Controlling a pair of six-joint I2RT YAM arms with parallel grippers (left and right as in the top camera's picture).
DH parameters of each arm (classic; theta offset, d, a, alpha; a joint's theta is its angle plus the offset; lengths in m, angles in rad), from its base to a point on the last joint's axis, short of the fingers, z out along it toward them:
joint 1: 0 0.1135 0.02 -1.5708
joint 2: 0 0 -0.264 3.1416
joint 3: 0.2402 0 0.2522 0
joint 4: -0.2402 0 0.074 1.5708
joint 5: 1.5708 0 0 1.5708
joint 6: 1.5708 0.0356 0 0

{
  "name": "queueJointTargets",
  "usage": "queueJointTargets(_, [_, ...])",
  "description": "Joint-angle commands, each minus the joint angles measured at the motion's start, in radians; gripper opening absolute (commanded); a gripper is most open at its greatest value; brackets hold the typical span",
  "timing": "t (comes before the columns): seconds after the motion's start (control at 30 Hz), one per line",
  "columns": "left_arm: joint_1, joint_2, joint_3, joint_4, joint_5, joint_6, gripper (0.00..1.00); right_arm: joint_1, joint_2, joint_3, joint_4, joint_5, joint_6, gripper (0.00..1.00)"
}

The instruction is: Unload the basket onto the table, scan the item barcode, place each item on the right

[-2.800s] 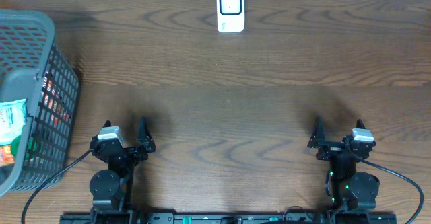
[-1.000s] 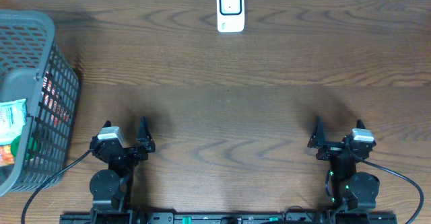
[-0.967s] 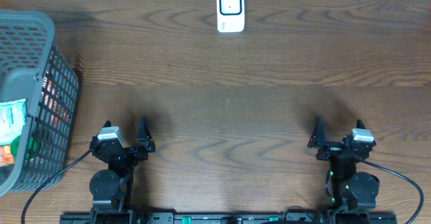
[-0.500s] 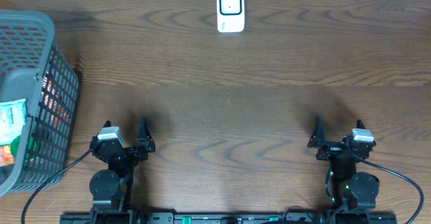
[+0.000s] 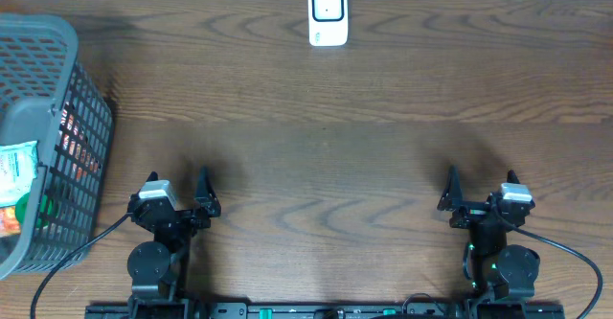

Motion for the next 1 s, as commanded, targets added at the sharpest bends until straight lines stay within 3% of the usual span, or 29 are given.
queueJointTargets(0.0, [0.000,-0.006,-0.030,-0.017,-0.027,-0.002,0.93,0.006,-0.005,-0.003,-0.001,-0.002,-0.013,0.99])
queueJointTargets(0.57, [0.000,-0.006,-0.030,-0.012,-0.023,-0.005,0.93,0.006,-0.005,-0.003,-0.001,-0.002,-0.013,0.99])
queueJointTargets(0.77, [0.000,0.002,-0.001,-0.006,0.226,0.002,0.93,0.006,-0.005,-0.003,-0.001,-0.002,-0.013,0.99])
queueJointTargets(0.97, [0.000,0.116,0.133,-0.006,0.345,0.007,0.93,0.006,-0.005,-0.003,-0.001,-0.002,-0.013,0.99])
